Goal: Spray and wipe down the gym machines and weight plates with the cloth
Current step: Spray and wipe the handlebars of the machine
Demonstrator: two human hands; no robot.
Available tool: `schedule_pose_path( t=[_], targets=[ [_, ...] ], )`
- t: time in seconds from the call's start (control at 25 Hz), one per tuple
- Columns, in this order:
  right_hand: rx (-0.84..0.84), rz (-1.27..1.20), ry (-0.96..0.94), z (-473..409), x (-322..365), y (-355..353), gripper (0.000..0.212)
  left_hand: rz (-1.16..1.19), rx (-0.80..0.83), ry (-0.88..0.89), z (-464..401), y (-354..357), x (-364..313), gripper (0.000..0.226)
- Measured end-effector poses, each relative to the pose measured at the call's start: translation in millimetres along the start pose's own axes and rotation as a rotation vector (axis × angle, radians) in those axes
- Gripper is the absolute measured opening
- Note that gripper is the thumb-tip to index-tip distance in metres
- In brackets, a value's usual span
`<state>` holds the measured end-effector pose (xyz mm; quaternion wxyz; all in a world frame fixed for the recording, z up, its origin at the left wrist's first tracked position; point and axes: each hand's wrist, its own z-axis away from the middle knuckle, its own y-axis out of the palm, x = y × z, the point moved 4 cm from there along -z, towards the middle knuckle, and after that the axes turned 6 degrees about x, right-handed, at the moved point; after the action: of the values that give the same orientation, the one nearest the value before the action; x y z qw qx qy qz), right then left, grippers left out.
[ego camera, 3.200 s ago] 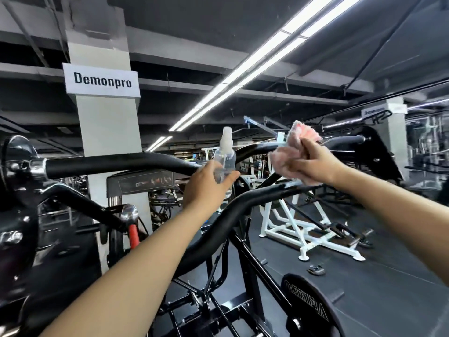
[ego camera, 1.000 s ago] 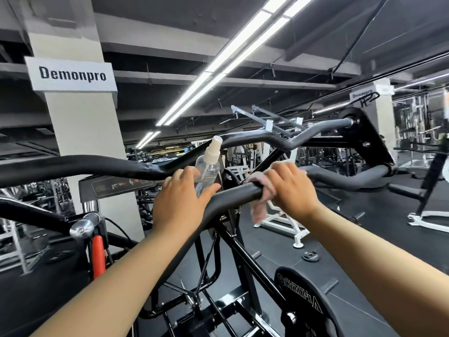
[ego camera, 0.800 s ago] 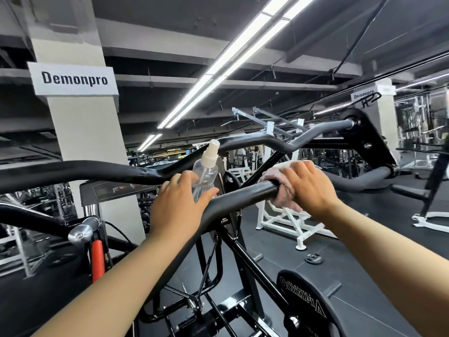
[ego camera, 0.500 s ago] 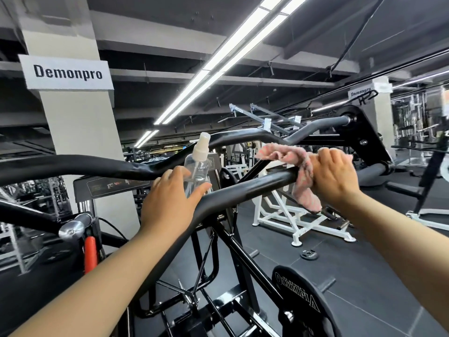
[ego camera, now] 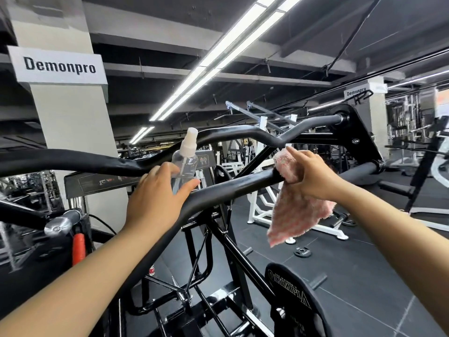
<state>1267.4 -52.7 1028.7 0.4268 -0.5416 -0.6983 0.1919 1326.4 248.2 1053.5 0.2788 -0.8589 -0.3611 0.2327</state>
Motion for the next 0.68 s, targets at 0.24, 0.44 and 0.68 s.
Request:
schedule_pose_path(
  t=[0.24,0.44,0.68],
  targets=[
    [-0.085,-0.948,0.136,-9.2,-18.8,-7.9,0.056,0.001,-0.008,-0.002,-0.3,-0.6,-0.5,0.050],
    [-0.190,-0.331,0.010,-10.8,-20.6,-5.2,0.056,-0.016,-0.007,-0.003,1.4,-1.2,-1.6,0.049],
    [-0.035,0.301,0.008,-25.5,-3.5,12.1,0.037,-0.020,-0.007,0.001,1.6,-2.4,-2.3,0.047]
  ],
)
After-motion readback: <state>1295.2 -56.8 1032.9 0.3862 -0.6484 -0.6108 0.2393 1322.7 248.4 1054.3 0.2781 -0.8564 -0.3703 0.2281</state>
